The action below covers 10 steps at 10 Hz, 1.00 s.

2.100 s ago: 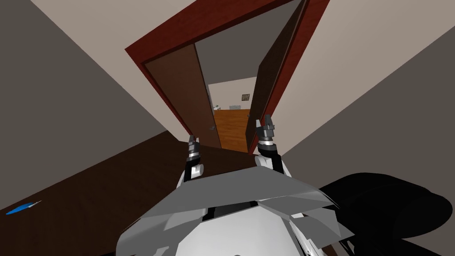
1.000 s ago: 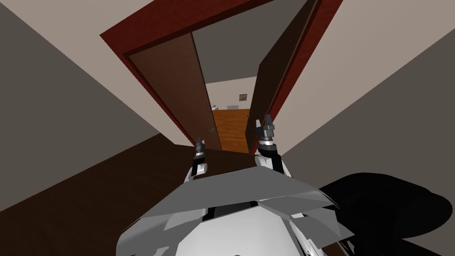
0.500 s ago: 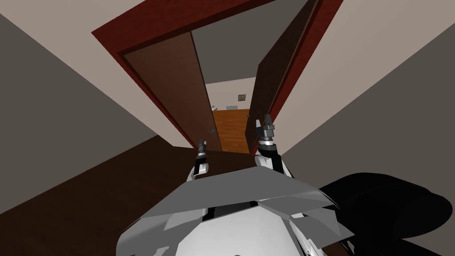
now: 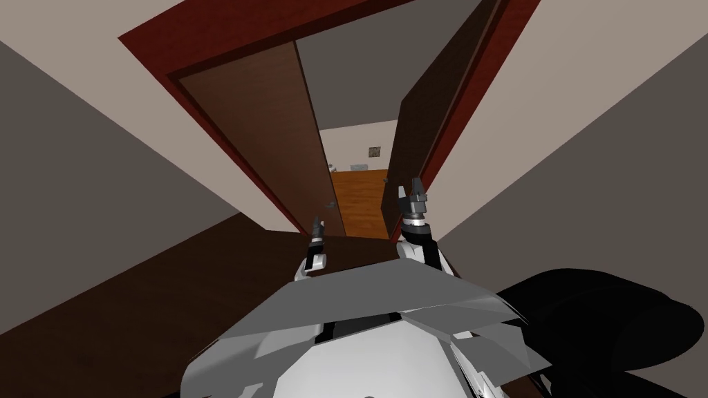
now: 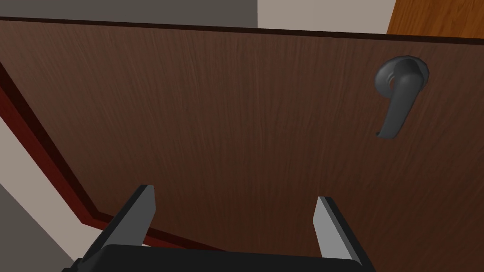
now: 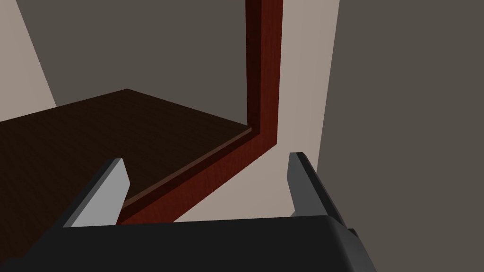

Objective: Push the door open

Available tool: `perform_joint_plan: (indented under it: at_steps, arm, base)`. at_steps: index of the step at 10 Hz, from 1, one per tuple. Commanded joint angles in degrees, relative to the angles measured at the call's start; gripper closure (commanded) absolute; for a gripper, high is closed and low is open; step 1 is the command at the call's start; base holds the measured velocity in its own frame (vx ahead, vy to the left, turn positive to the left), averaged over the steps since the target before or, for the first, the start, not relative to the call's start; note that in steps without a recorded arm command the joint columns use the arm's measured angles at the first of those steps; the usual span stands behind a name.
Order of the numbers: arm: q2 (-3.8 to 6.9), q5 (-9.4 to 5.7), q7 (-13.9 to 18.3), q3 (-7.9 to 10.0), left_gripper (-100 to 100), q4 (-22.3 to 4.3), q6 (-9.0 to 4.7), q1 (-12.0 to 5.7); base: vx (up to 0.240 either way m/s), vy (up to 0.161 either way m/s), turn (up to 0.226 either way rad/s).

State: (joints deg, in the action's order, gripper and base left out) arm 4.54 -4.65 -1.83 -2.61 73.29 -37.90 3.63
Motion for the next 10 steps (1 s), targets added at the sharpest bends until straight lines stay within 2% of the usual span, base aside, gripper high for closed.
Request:
perform_joint_plan:
  at_steps: [1, 2, 3, 4, 5, 6, 7, 8, 10]
  arm:
    - [0.13, -0.06, 0.3, -0.22, -100, -2.9, -0.52, -1.11]
    - [0.13, -0.08, 0.5, -0.43, -100, -4.4, -1.04, -2.05]
    - [0.13, -0.08, 0.5, -0.43, -100, -5.2, -1.04, -2.05]
    - [0.13, -0.11, 0.7, -0.64, -100, -7.3, -1.57, -2.99]
    - [0.13, -0.11, 0.7, -0.64, -100, -7.6, -1.57, -2.99]
    - [0.14, -0.13, 0.9, -0.86, -100, -10.0, -2.09, -3.93]
    - [0.11, -0.15, 1.0, -1.06, -100, -11.4, -2.59, -4.82]
    - [0.11, -0.15, 1.0, -1.06, -100, -12.2, -2.59, -4.82]
    - [0.04, -0.2, 1.4, -1.46, -100, -15.7, -3.57, -6.58]
  base:
    - [0.047, 0.067, -0.053]
    - [0.065, 0.09, -0.075]
    - [0.051, 0.065, -0.032]
    - [0.047, 0.056, -0.041]
    - [0.041, 0.044, -0.034]
    - [0.043, 0.048, -0.061]
    - [0.06, 0.09, -0.071]
    - [0.05, 0.067, -0.029]
    - [0.053, 0.065, -0.063]
